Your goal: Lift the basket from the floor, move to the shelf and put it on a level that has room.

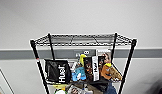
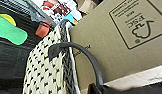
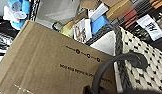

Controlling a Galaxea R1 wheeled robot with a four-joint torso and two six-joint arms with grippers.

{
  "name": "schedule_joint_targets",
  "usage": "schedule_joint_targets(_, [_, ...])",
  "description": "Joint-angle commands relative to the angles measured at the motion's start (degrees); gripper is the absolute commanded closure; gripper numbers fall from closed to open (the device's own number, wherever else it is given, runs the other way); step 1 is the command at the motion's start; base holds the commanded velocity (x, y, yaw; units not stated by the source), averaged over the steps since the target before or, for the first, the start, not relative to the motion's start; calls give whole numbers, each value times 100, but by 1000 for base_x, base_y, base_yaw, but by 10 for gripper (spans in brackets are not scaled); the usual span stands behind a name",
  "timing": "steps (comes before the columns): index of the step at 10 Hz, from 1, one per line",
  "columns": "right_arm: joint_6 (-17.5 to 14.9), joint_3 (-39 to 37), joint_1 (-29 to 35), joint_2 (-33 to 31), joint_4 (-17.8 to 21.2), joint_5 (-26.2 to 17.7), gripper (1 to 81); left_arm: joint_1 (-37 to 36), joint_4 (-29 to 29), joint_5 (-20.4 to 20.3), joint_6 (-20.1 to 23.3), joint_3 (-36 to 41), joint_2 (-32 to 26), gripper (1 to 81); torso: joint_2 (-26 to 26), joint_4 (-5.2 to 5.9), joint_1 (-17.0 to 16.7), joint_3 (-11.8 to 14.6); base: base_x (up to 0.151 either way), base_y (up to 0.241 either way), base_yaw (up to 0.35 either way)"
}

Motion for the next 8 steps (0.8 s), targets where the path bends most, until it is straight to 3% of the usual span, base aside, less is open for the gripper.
schedule_joint_targets(1, [-21,482,621,-80,-303,-252,811,-609,148,26,-57,456,-94,811,0,0,0,0,144,0,0])
schedule_joint_targets(5, [-12,482,612,-80,-303,-252,811,-609,157,26,-57,465,-59,811,0,0,0,0,128,0,0])
schedule_joint_targets(8, [-21,456,577,-54,-312,-252,811,-609,157,26,-57,456,-59,811,5,0,5,-2,61,0,0])
